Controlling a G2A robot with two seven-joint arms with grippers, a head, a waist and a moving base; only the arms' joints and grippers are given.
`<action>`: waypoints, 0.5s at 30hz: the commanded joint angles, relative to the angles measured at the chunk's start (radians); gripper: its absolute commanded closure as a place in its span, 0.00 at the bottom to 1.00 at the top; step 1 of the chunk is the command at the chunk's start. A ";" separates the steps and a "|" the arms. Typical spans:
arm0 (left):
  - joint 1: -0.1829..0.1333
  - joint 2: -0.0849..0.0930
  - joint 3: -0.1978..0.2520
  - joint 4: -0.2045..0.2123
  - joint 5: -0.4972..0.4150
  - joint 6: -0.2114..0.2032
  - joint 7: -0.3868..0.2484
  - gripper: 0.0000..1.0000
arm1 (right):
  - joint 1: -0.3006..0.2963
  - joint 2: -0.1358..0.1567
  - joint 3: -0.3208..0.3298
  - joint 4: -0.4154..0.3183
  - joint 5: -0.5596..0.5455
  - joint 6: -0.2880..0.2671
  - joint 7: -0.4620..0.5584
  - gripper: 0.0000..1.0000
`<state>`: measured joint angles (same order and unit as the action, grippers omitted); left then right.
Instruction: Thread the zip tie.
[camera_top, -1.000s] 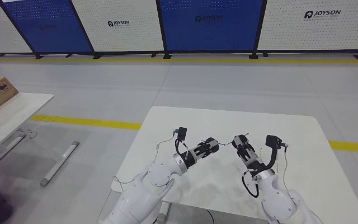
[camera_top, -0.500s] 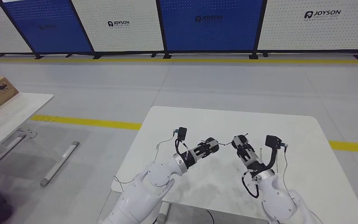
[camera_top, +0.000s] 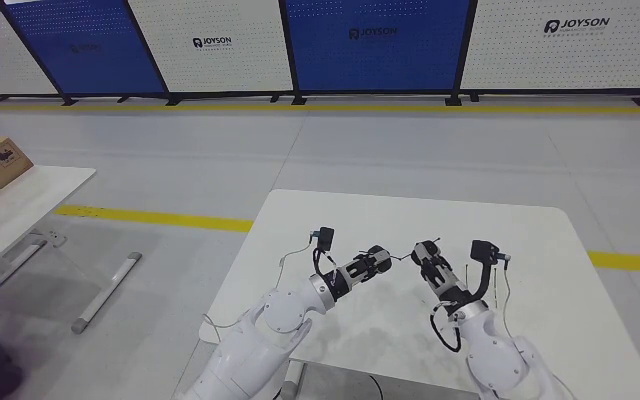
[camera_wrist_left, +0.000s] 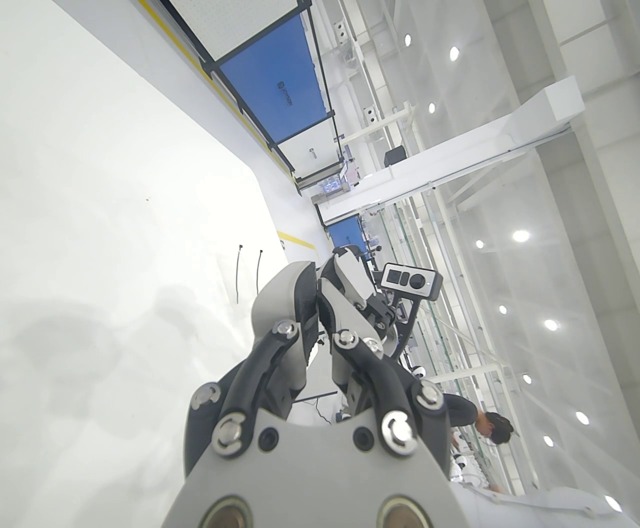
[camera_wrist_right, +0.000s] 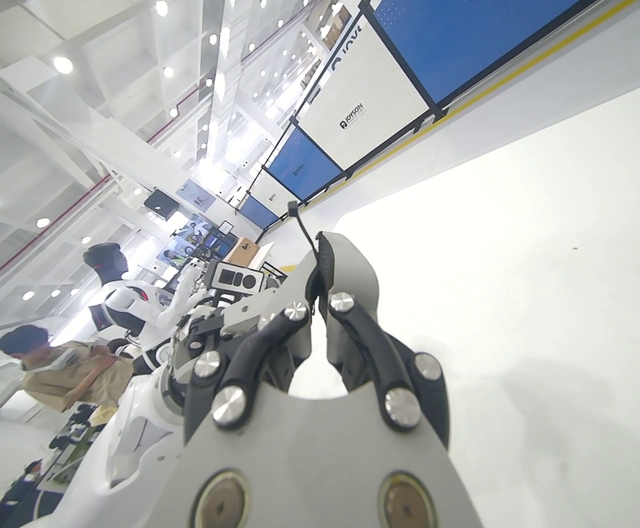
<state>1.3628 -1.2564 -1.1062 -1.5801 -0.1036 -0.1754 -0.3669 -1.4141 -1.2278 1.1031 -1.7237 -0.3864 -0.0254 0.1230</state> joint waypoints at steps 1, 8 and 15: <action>0.000 0.000 0.000 0.000 0.000 0.000 0.000 1.00 | -0.003 -0.001 0.002 -0.001 -0.002 -0.001 -0.004 1.00; 0.000 0.000 0.000 0.000 0.000 0.000 0.000 1.00 | -0.024 -0.001 0.025 -0.015 0.001 -0.013 -0.016 1.00; 0.000 0.000 0.000 0.000 0.000 0.000 0.000 1.00 | -0.030 -0.005 0.025 -0.019 -0.009 -0.016 -0.011 1.00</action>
<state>1.3628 -1.2564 -1.1062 -1.5801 -0.1036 -0.1754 -0.3669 -1.4445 -1.2321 1.1291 -1.7432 -0.3946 -0.0420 0.1116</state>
